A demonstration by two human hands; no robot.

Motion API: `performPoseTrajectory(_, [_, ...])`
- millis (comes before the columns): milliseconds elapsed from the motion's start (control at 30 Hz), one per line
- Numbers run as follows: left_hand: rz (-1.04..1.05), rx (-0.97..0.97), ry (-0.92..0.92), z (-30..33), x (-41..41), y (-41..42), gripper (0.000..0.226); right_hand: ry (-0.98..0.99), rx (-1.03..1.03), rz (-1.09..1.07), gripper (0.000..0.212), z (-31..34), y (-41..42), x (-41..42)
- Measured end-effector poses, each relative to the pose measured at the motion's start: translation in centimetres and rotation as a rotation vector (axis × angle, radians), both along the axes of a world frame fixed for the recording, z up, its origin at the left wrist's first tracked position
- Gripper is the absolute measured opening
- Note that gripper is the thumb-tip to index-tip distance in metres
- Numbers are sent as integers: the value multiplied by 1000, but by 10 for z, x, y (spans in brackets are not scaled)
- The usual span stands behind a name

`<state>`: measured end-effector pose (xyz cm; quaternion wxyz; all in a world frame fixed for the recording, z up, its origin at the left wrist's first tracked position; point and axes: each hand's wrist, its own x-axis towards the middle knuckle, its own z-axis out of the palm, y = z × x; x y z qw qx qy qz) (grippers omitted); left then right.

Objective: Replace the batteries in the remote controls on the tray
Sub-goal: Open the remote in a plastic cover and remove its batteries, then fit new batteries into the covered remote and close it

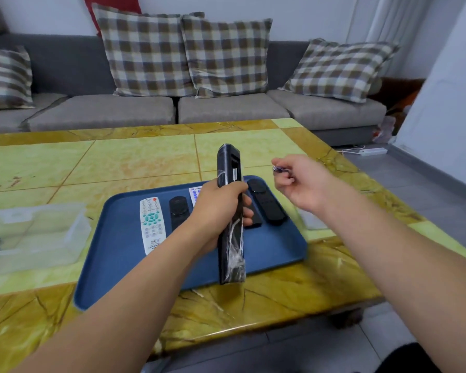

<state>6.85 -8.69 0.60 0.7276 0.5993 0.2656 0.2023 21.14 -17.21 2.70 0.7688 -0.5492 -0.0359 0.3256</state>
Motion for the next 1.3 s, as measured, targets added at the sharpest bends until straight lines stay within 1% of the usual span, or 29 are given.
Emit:
performPoseTrajectory(100, [-57,23,18,0,-3,3,27,-301,-376,-71,15,3,-33,38])
performPoseTrajectory(167, [-89,58,35,-2,-4,5,34,-399,-542,-89,15,-1,-49,55])
performPoseTrajectory(267, [-105,76,43,-3,-5,7,37,-546,-724,-44,31,-13,-60,74])
performPoseTrajectory(300, [-106,75,40,-3,-5,8,37,-591,-774,-21,32,-16,-62,77])
performPoseTrajectory(400, [-106,72,34,-4,-5,9,32,-684,-861,84,24,-17,-67,76])
performPoseTrajectory(467, [-112,58,24,-4,-5,11,27,-860,-988,106,23,-15,-68,76])
performPoseTrajectory(500, [-116,45,14,-4,-6,12,25,-987,-1044,70,25,-13,-65,73])
performPoseTrajectory(533, [-119,37,6,-4,-7,14,23,-1101,-1054,6,26,-10,-62,69])
performPoseTrajectory(600, [-95,47,9,-1,-13,17,23,-1256,-930,-108,26,-4,-48,52])
performPoseTrajectory(633, [-72,56,13,2,-15,18,24,-1296,-830,-128,24,0,-39,38])
performPoseTrajectory(667, [-31,66,14,6,-20,24,25,-1325,-714,-90,23,3,-25,19])
performPoseTrajectory(733, [61,66,-8,15,-37,39,19,-1389,-525,118,19,7,6,-26])
performPoseTrajectory(800, [152,76,-20,24,-59,60,15,-1420,-422,367,19,4,37,-71])
performPoseTrajectory(867, [226,114,-5,28,-88,80,13,-1390,-354,548,24,-2,62,-111])
performPoseTrajectory(933, [283,146,4,32,-122,97,15,-1397,-314,678,31,-7,82,-143])
performPoseTrajectory(967, [303,154,3,33,-138,103,17,-1435,-312,725,34,-10,90,-155])
performPoseTrajectory(1033, [348,167,-10,38,-172,116,17,-1532,-307,786,37,-16,108,-177])
performPoseTrajectory(1133, [424,194,-40,44,-215,133,16,-1581,-317,895,43,-26,126,-205])
performPoseTrajectory(1200, [521,188,-69,45,-244,146,16,-1644,-339,954,47,-32,138,-225])
performPoseTrajectory(1300, [746,155,-86,44,-277,165,12,-1724,-357,934,52,-38,156,-245])
